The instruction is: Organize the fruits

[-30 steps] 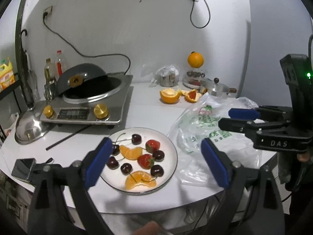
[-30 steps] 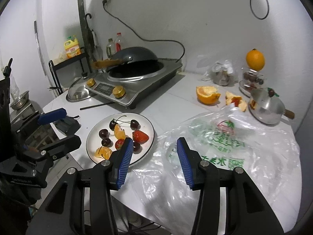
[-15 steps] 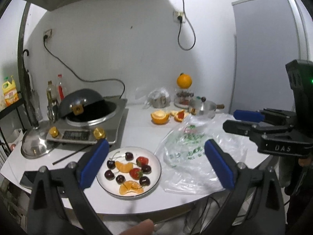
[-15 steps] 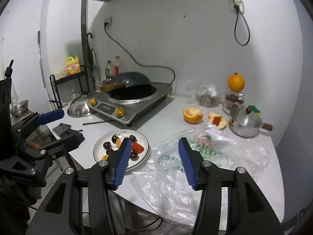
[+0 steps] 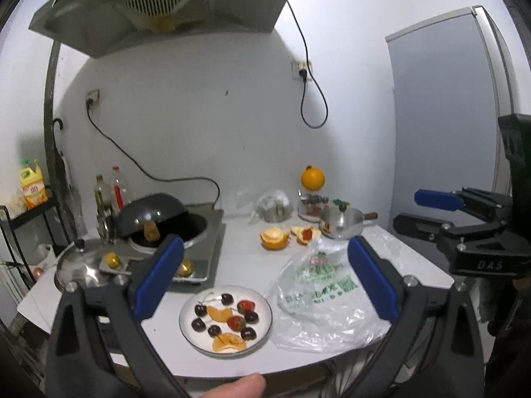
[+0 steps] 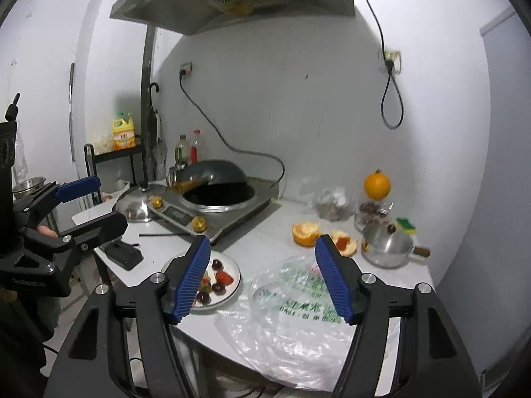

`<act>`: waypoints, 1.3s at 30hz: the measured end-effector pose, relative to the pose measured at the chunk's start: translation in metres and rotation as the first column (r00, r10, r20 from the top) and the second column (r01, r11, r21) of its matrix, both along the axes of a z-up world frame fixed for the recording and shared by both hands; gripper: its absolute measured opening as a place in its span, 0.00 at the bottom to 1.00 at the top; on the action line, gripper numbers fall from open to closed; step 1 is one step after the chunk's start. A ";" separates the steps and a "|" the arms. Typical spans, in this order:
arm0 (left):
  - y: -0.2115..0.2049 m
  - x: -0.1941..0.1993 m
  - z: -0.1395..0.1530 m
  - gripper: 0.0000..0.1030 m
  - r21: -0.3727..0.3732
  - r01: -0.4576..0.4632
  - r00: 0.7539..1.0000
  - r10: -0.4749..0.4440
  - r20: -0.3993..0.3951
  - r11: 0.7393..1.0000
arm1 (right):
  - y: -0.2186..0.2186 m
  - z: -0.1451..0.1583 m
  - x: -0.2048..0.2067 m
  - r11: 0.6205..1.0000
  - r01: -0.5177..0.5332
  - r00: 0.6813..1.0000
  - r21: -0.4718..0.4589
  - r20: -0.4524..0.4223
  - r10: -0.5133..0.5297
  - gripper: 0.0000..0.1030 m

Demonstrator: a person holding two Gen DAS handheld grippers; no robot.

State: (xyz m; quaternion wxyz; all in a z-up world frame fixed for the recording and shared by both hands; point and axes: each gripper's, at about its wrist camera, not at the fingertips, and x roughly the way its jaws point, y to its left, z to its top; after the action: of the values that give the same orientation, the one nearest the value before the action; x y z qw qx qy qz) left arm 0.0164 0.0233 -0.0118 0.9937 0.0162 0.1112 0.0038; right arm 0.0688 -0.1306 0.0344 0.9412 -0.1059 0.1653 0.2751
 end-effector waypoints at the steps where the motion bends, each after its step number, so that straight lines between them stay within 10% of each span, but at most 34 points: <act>1: -0.001 -0.002 0.005 0.99 -0.002 0.002 1.000 -0.002 0.010 1.000 | -0.001 0.004 -0.003 1.000 0.001 1.000 0.000 0.012 -0.001 0.69; 39: -0.010 -0.022 0.051 0.99 -0.014 -0.015 0.995 0.017 0.095 1.000 | -0.010 0.040 -0.030 1.000 0.004 0.993 0.030 0.115 -0.007 0.70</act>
State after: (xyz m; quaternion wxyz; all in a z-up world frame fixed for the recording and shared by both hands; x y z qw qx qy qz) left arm -0.0054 0.0136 0.0391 0.9979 0.0087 0.0639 0.0118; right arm 0.0392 -0.1408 0.0744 0.9514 -0.1070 0.1070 0.2683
